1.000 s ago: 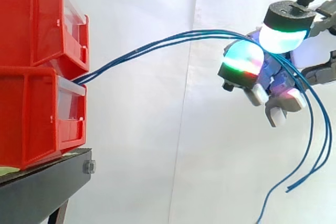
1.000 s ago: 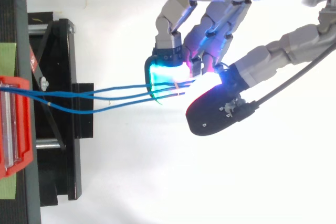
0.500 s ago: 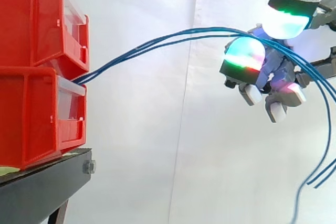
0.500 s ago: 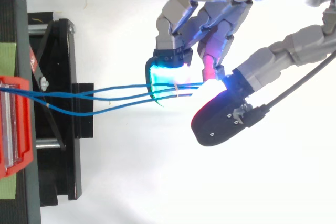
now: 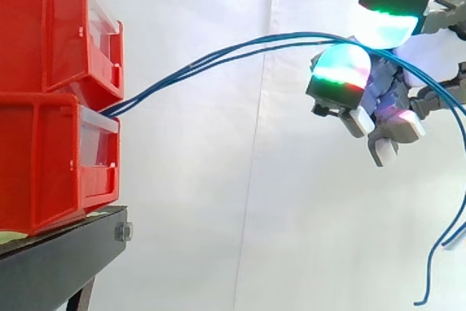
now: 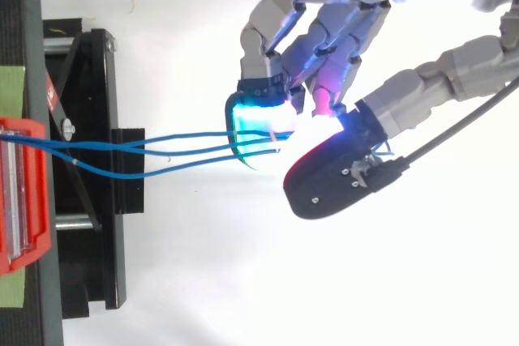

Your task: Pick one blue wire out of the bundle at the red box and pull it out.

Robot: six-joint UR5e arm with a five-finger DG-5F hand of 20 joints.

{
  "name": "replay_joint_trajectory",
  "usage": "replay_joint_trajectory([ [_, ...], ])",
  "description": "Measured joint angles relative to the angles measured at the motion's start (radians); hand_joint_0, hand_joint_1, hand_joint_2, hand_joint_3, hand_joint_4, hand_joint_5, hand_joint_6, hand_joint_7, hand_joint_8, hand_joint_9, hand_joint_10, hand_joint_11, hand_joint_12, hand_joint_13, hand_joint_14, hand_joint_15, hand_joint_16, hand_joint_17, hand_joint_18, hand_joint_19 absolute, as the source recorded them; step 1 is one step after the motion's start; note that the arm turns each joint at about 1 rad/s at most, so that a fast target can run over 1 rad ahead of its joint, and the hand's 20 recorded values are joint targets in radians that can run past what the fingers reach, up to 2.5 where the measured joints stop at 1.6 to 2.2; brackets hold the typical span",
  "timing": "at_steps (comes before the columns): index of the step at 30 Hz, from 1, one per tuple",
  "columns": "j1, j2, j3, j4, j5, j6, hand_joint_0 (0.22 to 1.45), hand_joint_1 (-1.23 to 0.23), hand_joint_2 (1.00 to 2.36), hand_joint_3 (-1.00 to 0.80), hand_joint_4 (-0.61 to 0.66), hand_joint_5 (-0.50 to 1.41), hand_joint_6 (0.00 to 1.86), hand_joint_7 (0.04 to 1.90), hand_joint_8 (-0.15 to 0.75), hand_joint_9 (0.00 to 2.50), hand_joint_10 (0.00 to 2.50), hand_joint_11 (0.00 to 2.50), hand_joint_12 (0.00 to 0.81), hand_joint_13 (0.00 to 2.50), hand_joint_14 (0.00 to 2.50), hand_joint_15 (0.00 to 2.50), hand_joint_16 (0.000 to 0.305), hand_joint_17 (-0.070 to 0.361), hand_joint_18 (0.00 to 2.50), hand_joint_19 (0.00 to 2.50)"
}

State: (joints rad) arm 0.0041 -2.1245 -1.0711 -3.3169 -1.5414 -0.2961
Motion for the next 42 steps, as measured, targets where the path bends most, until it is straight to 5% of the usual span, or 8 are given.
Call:
replay_joint_trajectory([
  [9,0.007,0.000,0.000,0.001,0.001,0.025,0.74,-0.88,1.02,-0.28,0.18,-0.22,0.98,0.85,0.345,0.77,0.01,0.73,0.433,0.94,0.02,0.54,0.056,0.126,0.92,0.50],
  [18,0.014,0.000,0.003,-0.002,0.000,0.051,0.70,-0.89,1.00,-0.50,0.17,-0.22,0.96,0.80,0.330,0.77,0.01,0.73,0.430,0.92,0.02,0.54,0.056,0.126,0.91,0.49],
  [23,0.017,0.000,0.004,-0.002,0.000,0.060,0.58,-0.76,1.00,-0.50,0.19,-0.20,0.94,0.84,0.349,0.82,0.01,0.72,0.434,0.93,0.02,0.56,0.057,0.127,0.91,0.53],
  [29,0.020,0.000,0.006,-0.002,0.000,0.065,0.60,-0.57,1.00,-0.49,0.18,-0.17,0.93,0.91,0.364,0.90,0.01,0.72,0.439,0.97,0.02,0.56,0.057,0.127,0.90,0.58],
  [42,0.026,0.000,0.013,-0.003,0.002,0.065,0.67,-0.76,1.01,-0.36,0.12,-0.17,0.95,0.95,0.363,0.93,0.01,0.73,0.434,0.99,0.02,0.56,0.055,0.125,0.93,0.55],
])
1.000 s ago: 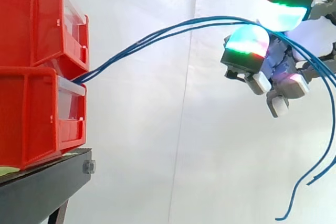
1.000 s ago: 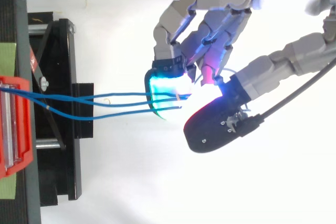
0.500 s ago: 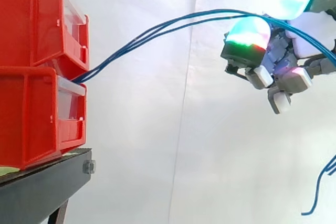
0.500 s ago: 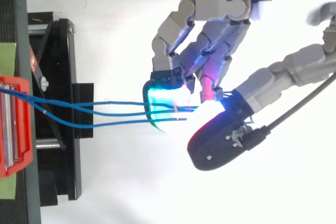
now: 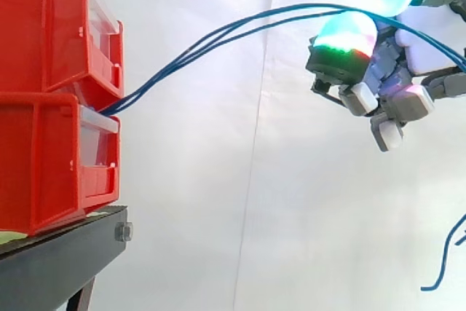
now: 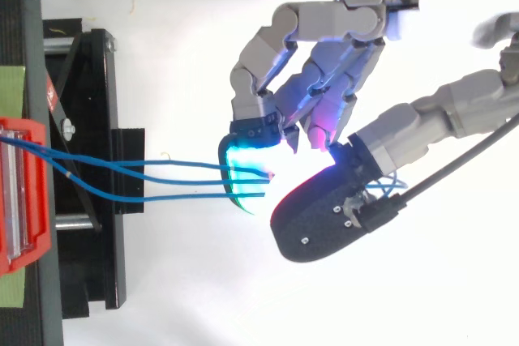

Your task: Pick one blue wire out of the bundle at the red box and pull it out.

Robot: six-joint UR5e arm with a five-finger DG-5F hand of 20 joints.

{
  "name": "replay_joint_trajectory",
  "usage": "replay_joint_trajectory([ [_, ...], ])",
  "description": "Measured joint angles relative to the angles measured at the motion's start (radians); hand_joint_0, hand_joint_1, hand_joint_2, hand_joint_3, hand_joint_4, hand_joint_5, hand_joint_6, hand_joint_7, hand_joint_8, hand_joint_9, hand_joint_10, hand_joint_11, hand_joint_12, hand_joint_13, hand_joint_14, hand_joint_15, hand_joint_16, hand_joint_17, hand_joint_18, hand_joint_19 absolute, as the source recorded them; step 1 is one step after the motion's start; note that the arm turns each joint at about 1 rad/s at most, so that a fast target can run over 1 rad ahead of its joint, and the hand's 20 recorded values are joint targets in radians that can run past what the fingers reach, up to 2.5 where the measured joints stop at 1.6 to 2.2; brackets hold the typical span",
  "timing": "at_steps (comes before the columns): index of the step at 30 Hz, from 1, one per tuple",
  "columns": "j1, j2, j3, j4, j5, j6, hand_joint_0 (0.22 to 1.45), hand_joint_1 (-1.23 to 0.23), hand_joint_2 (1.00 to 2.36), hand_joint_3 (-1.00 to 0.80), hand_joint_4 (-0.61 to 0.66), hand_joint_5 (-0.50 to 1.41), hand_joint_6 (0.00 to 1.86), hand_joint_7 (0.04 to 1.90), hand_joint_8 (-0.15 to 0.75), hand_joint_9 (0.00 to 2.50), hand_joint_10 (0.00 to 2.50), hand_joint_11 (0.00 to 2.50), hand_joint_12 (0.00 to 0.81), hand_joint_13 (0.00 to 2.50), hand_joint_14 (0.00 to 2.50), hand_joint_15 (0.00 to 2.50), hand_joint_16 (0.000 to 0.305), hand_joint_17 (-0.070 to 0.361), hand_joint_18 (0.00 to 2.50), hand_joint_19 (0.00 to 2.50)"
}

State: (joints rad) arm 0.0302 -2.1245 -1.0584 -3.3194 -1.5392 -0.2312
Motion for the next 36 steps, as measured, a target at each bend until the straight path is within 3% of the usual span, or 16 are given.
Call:
replay_joint_trajectory([
  [7,0.000,0.000,0.000,0.000,-0.001,0.001,0.73,-0.83,1.01,-0.34,0.05,-0.19,0.97,0.96,0.351,0.90,0.01,0.73,0.430,0.98,0.02,0.56,0.055,0.123,0.94,0.52],
  [17,0.000,0.000,0.001,0.000,-0.001,0.006,0.80,-0.86,1.01,-0.43,0.08,-0.23,0.97,0.85,0.316,0.80,0.01,0.69,0.424,0.93,0.02,0.53,0.054,0.122,0.90,0.49],
  [36,0.002,0.000,0.000,-0.016,-0.003,0.016,0.80,-0.90,1.01,-0.42,0.07,-0.26,0.96,0.78,0.242,0.63,0.01,0.65,0.411,0.79,0.02,0.47,0.052,0.116,0.80,0.42],
])
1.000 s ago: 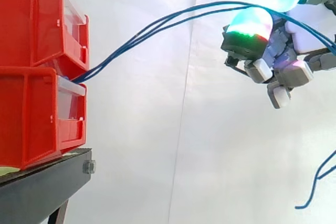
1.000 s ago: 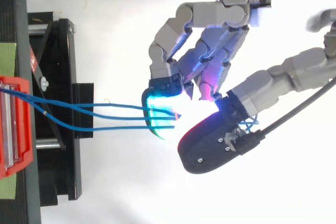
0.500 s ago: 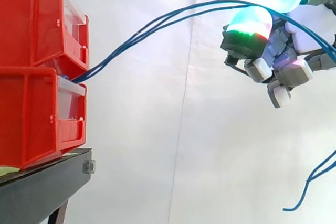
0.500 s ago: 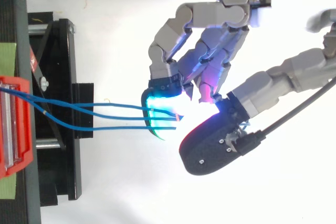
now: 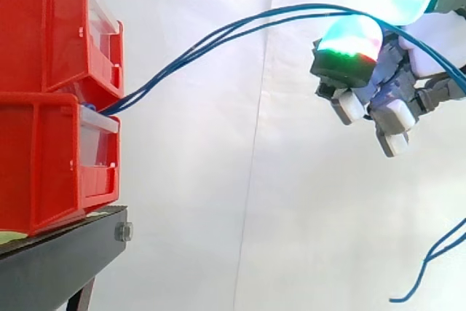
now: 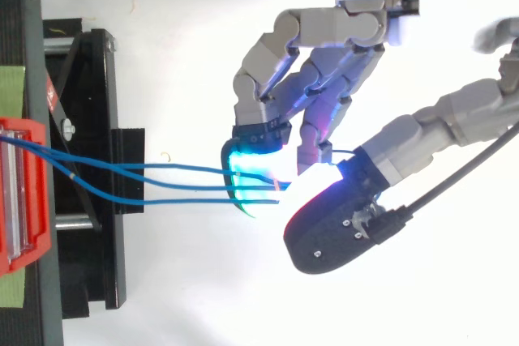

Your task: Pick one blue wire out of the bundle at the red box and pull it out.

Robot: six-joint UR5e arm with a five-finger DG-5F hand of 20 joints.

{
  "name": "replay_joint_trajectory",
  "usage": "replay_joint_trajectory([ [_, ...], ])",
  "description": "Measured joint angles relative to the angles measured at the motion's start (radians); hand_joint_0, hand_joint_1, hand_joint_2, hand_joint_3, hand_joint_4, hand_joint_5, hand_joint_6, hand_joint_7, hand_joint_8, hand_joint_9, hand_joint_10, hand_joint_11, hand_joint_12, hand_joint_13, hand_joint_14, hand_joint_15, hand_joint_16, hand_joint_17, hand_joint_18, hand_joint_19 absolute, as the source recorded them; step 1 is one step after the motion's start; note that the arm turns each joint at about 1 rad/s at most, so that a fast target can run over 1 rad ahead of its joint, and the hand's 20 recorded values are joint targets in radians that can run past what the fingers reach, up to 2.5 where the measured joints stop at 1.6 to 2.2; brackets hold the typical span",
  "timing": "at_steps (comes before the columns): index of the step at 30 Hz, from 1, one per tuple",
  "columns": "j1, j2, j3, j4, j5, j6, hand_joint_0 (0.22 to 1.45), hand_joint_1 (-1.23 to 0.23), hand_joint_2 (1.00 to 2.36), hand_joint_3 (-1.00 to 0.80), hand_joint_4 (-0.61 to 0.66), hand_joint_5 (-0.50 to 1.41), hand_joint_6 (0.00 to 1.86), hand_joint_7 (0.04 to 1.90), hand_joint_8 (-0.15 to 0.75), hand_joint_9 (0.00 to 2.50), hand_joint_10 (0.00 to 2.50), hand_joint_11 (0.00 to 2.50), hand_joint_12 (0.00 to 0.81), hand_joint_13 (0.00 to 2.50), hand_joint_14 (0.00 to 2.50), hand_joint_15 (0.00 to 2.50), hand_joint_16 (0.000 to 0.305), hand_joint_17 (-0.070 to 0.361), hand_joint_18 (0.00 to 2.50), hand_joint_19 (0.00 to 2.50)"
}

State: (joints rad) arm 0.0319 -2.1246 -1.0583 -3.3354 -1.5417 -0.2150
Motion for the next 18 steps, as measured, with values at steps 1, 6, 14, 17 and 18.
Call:
replay_joint_trajectory([
  [1,0.000,0.000,0.000,-0.001,0.000,0.000,0.79,-0.90,1.01,-0.43,0.07,-0.26,0.96,0.78,0.242,0.62,0.01,0.65,0.411,0.79,0.02,0.47,0.051,0.116,0.79,0.41],
  [6,0.000,0.000,0.000,-0.002,-0.001,0.000,0.76,-0.92,1.00,-0.47,0.11,-0.27,0.95,0.78,0.247,0.61,0.01,0.65,0.419,0.78,0.02,0.46,0.052,0.117,0.79,0.39],
  [14,0.000,0.000,0.000,-0.004,-0.003,0.000,0.71,-0.94,1.00,-0.50,0.16,-0.26,0.95,0.77,0.256,0.59,0.01,0.67,0.424,0.75,0.02,0.45,0.052,0.118,0.76,0.38],
  [17,0.000,0.000,0.000,-0.004,-0.003,0.000,0.63,-0.88,1.00,-0.50,0.19,-0.25,0.94,0.79,0.294,0.64,0.01,0.69,0.434,0.76,0.02,0.48,0.054,0.121,0.74,0.43],
  [18,0.000,0.000,0.000,-0.004,-0.003,0.000,0.62,-0.86,1.00,-0.50,0.20,-0.25,0.94,0.79,0.302,0.65,0.01,0.69,0.438,0.76,0.02,0.48,0.054,0.122,0.74,0.44],
])
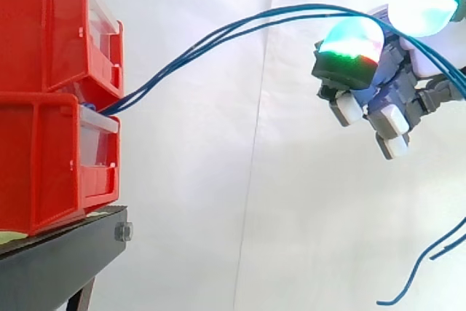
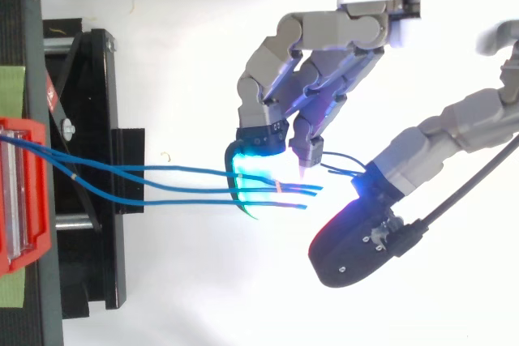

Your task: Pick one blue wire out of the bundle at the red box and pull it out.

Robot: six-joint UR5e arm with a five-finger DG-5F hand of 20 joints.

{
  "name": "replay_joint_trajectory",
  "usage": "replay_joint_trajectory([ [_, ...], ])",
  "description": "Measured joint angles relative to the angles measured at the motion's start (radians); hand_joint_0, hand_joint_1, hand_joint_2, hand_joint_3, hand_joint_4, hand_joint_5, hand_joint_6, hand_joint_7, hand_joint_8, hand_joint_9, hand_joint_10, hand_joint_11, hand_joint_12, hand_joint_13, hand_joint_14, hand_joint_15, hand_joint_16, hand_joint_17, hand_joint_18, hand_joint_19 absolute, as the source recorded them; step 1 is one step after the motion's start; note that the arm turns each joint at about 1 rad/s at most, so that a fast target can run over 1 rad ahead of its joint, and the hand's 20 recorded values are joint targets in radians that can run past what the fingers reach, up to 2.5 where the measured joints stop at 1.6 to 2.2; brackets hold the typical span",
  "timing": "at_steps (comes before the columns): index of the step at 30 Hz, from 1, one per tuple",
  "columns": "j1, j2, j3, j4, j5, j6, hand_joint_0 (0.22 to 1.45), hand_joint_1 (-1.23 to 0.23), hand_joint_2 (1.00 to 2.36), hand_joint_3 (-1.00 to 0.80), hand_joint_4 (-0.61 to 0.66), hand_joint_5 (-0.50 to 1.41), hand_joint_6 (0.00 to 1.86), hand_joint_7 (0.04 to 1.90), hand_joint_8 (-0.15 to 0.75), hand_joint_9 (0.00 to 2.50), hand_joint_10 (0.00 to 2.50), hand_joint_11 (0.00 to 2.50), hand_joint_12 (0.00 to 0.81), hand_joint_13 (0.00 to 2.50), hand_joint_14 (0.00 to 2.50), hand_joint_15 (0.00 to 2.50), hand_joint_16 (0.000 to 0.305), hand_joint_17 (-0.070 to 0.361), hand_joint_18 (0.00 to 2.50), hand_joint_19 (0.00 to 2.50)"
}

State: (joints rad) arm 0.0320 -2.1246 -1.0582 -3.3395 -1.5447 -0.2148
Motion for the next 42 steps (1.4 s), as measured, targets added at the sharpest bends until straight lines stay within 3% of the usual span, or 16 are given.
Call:
replay_joint_trajectory([
  [8,0.000,0.000,0.000,-0.003,-0.002,0.000,0.57,-0.68,1.00,-0.48,0.21,-0.23,0.94,0.81,0.345,0.76,0.01,0.68,0.448,0.82,0.02,0.51,0.056,0.127,0.74,0.50],
  [19,0.000,0.000,0.000,-0.016,-0.012,0.000,0.73,-0.86,1.01,-0.38,0.16,-0.22,0.95,0.86,0.339,0.78,0.01,0.69,0.441,0.85,0.02,0.49,0.054,0.122,0.82,0.46],
  [23,0.000,0.000,0.000,-0.017,-0.012,0.000,0.79,-0.83,1.02,-0.20,0.14,-0.24,0.96,0.81,0.313,0.75,0.01,0.67,0.433,0.84,0.02,0.49,0.053,0.118,0.78,0.50],
  [28,0.000,0.000,0.000,-0.017,-0.012,0.000,0.85,-0.80,1.02,-0.11,0.10,-0.23,0.95,0.76,0.305,0.75,0.01,0.65,0.427,0.82,0.01,0.51,0.052,0.116,0.72,0.58],
  [31,0.000,0.000,0.000,-0.017,-0.012,0.000,0.87,-0.79,1.02,-0.13,0.04,-0.24,0.94,0.77,0.287,0.73,0.01,0.64,0.419,0.80,0.01,0.51,0.051,0.115,0.70,0.59],
  [38,0.000,0.000,0.000,-0.017,-0.013,0.000,0.84,-0.85,1.01,-0.40,-0.07,-0.26,0.93,0.77,0.227,0.62,0.01,0.60,0.406,0.75,0.01,0.45,0.050,0.112,0.75,0.45],
  [42,0.000,0.000,0.000,-0.020,-0.017,0.000,0.88,-0.81,1.01,-0.29,-0.14,-0.24,0.95,0.78,0.221,0.63,0.01,0.58,0.399,0.73,0.01,0.47,0.048,0.109,0.66,0.55],
])
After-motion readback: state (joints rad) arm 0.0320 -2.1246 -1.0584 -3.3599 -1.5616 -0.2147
